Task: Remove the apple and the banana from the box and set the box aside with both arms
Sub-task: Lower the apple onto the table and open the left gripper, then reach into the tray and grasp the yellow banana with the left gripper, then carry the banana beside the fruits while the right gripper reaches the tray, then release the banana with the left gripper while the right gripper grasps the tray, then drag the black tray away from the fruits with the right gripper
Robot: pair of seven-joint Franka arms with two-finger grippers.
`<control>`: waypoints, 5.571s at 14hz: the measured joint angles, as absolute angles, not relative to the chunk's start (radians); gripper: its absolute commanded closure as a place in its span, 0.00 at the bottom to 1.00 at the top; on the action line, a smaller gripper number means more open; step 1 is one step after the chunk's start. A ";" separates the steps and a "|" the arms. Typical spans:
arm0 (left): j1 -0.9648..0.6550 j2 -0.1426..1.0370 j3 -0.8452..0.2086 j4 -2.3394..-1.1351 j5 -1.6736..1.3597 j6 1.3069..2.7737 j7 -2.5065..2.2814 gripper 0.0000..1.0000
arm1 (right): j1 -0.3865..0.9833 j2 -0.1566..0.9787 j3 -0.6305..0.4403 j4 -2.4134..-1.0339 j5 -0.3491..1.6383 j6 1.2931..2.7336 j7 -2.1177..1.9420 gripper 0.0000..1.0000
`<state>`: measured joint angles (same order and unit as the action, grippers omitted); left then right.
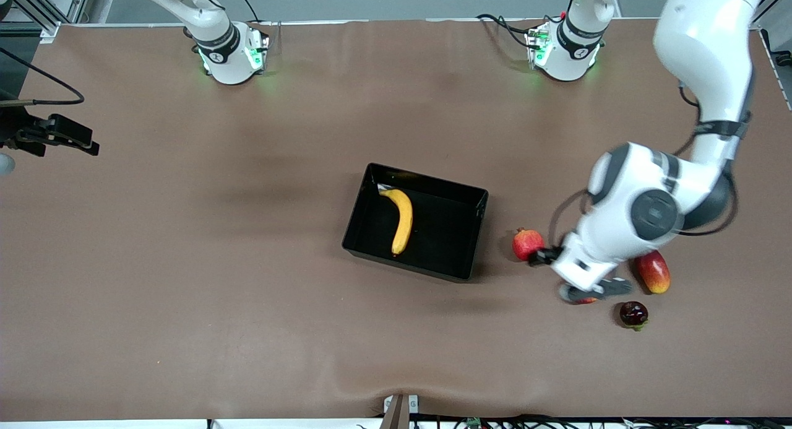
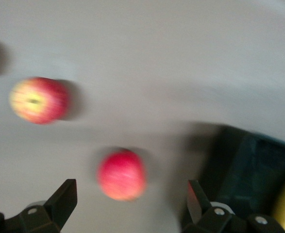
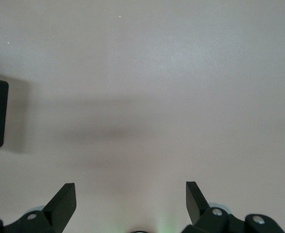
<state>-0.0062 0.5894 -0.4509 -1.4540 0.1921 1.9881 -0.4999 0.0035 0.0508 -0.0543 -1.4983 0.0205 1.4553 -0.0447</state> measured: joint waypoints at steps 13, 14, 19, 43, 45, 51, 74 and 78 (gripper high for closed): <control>-0.532 0.813 -0.300 -1.446 0.219 2.227 -0.722 0.00 | 0.004 0.051 -0.054 -1.498 0.021 1.455 -0.045 0.00; -0.559 0.831 -0.284 -1.440 0.220 2.244 -0.726 0.00 | 0.004 0.051 -0.053 -1.498 0.021 1.455 -0.045 0.00; -0.601 0.908 -0.266 -1.436 0.255 2.356 -0.729 1.00 | 0.004 0.051 -0.053 -1.498 0.021 1.455 -0.045 0.00; 0.062 0.340 -0.226 -1.771 0.148 1.966 -0.436 1.00 | 0.152 0.310 -0.037 -1.509 0.243 1.593 -0.031 0.00; 0.127 0.351 -0.224 -1.866 0.148 2.090 -0.435 1.00 | 0.165 0.377 -0.036 -1.506 0.293 1.731 -0.031 0.00; 0.218 0.460 -0.218 -1.989 0.148 2.320 -0.460 1.00 | 0.372 0.449 -0.034 -1.496 0.302 1.837 0.271 0.00; 0.246 0.212 -0.355 -1.429 0.179 1.623 -0.405 0.00 | 0.638 0.706 -0.048 -1.526 0.132 2.173 0.700 1.00; 0.241 0.081 -0.389 -1.428 0.133 1.555 -0.395 0.00 | 0.632 0.692 -0.050 -1.522 0.132 2.167 0.674 1.00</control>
